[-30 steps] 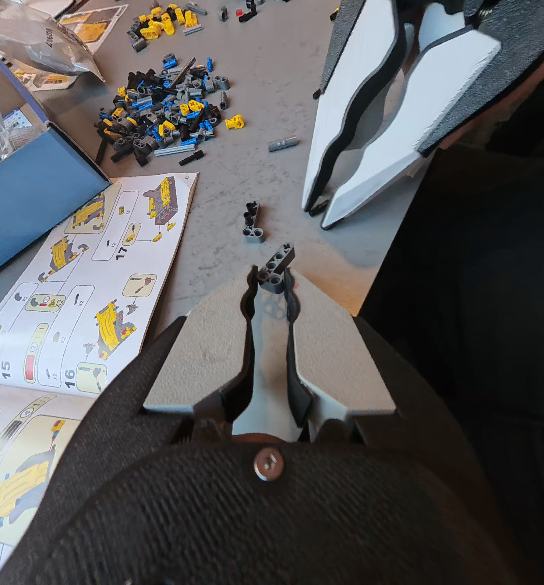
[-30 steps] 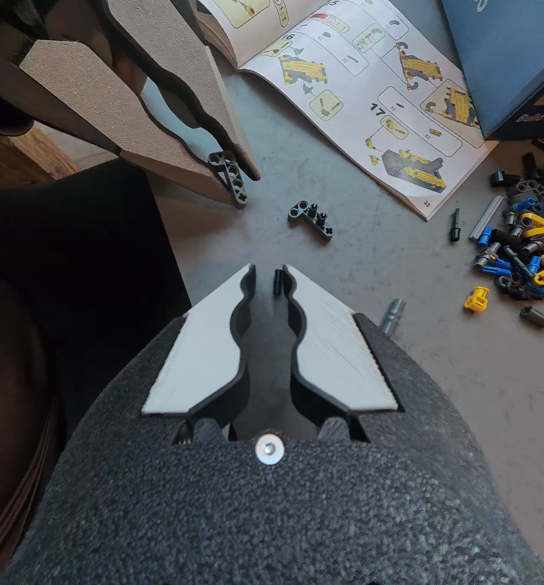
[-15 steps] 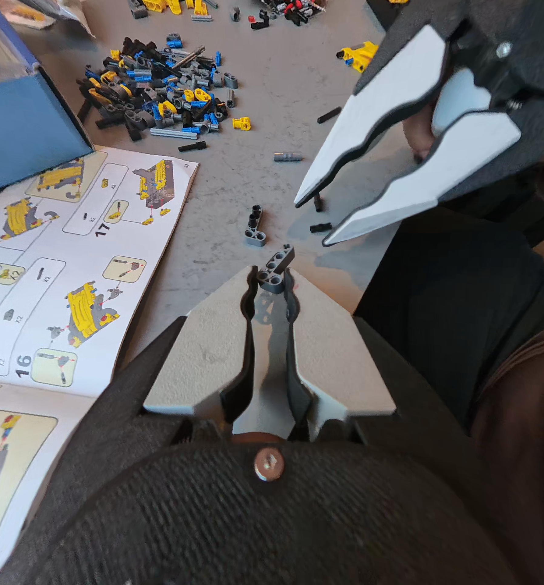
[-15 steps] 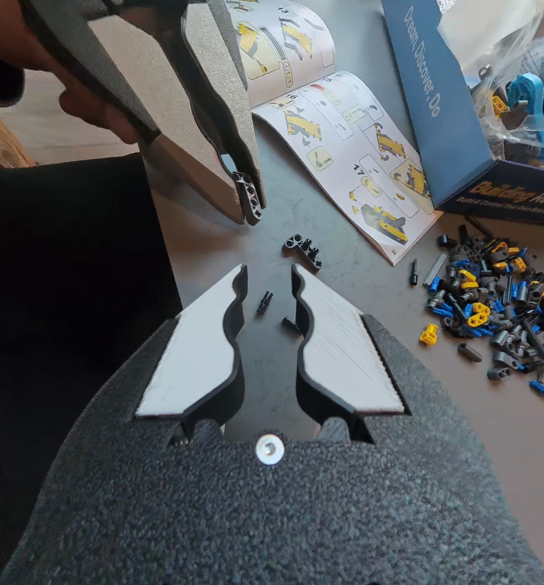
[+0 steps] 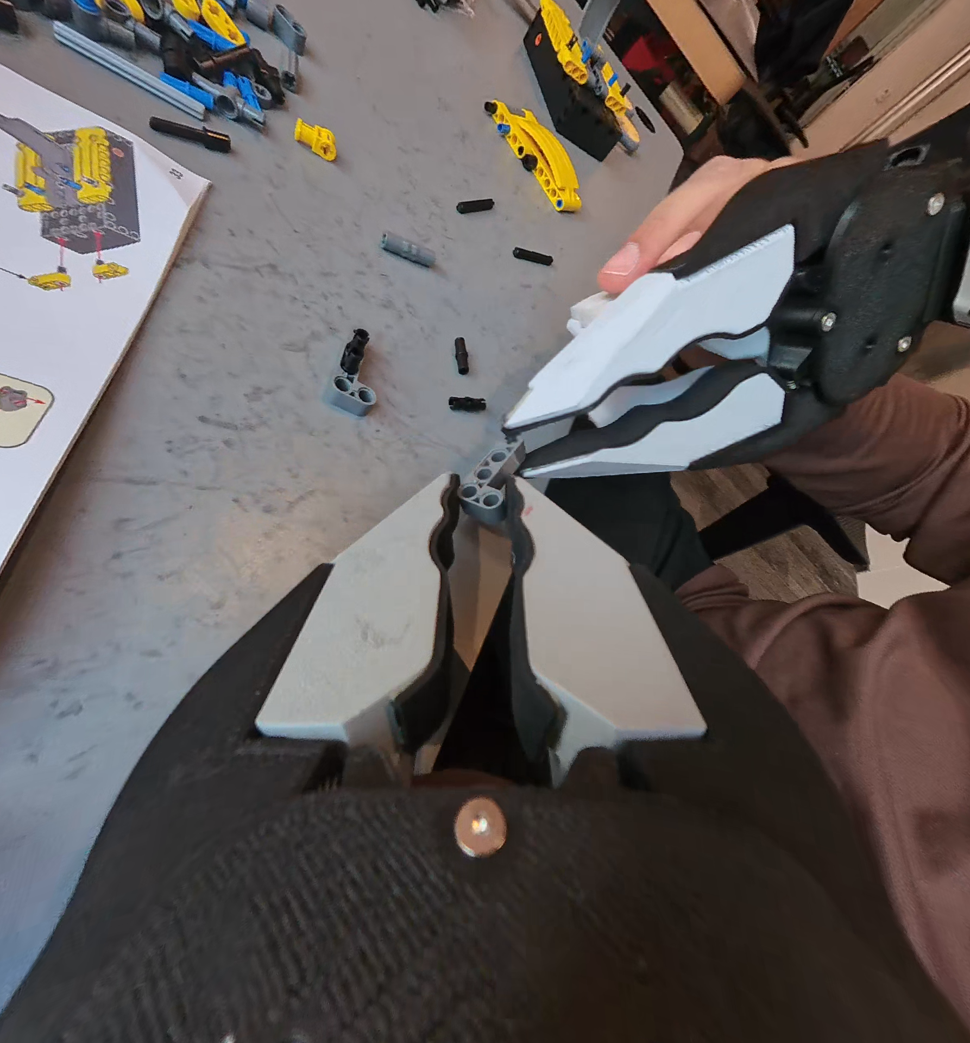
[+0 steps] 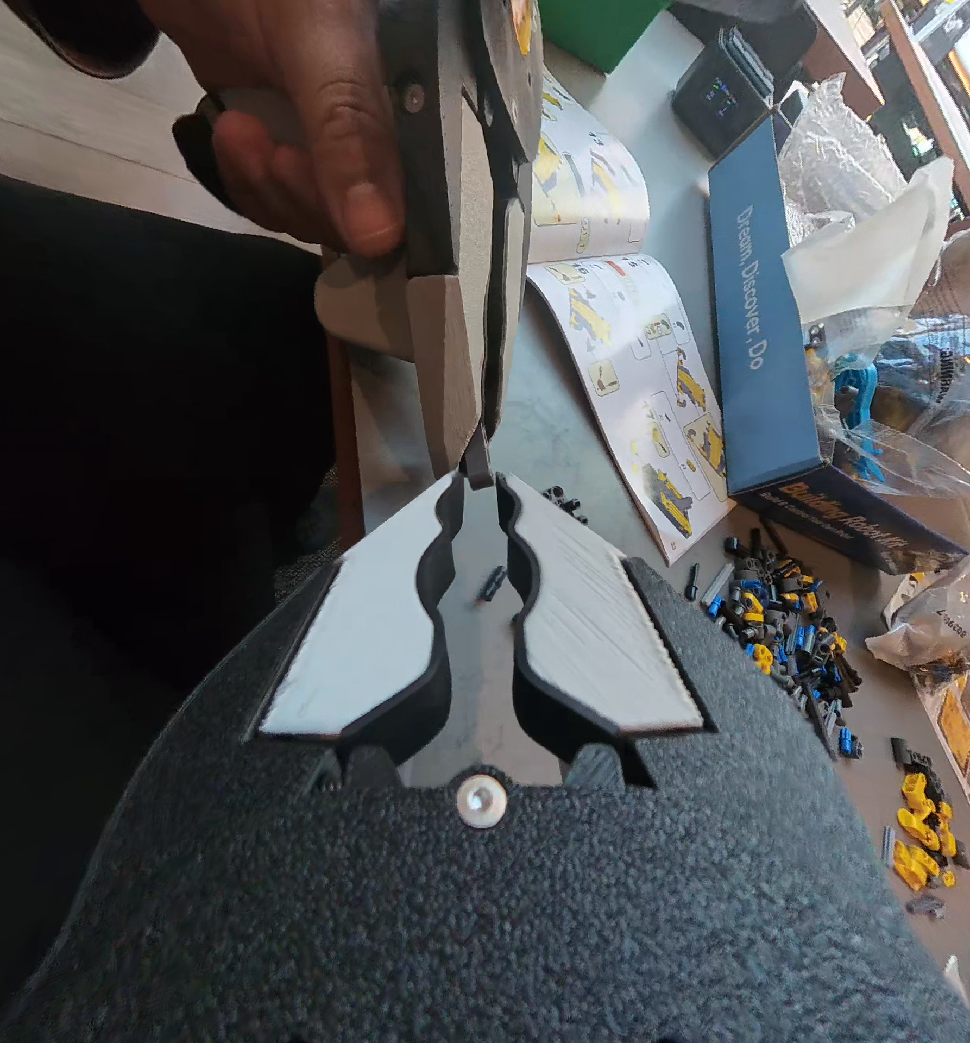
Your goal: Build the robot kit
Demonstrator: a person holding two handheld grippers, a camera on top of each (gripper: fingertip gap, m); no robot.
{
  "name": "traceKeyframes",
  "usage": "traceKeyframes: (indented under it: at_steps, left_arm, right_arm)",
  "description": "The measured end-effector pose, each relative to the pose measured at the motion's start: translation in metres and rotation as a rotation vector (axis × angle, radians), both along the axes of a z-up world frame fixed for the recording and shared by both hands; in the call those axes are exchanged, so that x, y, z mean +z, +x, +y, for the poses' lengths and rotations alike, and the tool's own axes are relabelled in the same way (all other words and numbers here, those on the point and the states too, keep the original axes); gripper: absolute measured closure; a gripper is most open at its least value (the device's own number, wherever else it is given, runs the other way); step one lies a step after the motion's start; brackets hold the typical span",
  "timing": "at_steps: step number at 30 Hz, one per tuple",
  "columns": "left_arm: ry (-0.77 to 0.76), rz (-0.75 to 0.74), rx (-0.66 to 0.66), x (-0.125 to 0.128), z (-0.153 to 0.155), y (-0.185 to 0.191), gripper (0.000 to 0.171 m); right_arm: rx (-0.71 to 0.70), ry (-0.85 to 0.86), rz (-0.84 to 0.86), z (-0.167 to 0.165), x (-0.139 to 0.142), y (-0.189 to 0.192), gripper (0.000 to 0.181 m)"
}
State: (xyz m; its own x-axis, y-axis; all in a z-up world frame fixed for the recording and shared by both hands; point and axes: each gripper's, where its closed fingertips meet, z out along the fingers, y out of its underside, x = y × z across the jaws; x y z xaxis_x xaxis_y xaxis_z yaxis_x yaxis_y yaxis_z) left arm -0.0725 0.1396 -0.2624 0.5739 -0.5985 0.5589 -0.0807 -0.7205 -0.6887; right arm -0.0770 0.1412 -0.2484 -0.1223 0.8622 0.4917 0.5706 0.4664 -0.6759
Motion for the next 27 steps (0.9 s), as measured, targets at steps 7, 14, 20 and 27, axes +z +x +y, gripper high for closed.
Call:
traceKeyframes:
  at_steps: [7,14,20,27]
  left_arm:
    - [-0.062,-0.038,-0.121,0.000,-0.016,0.009,0.159]
    - [0.015,0.046,-0.137,-0.002,-0.016,0.004,0.157]
    - [0.212,0.268,-0.085,-0.004,-0.002,-0.014,0.147]
    - [0.546,0.405,-0.118,0.017,0.001,-0.004,0.145]
  right_arm:
    - [0.106,-0.026,-0.037,-0.018,0.002,0.004,0.174]
    - [0.001,-0.442,0.039,-0.005,0.009,0.007,0.175]
    - [-0.057,-0.837,0.110,0.005,0.015,0.012,0.175]
    - [-0.062,-0.853,0.020,0.000,0.002,0.016,0.175]
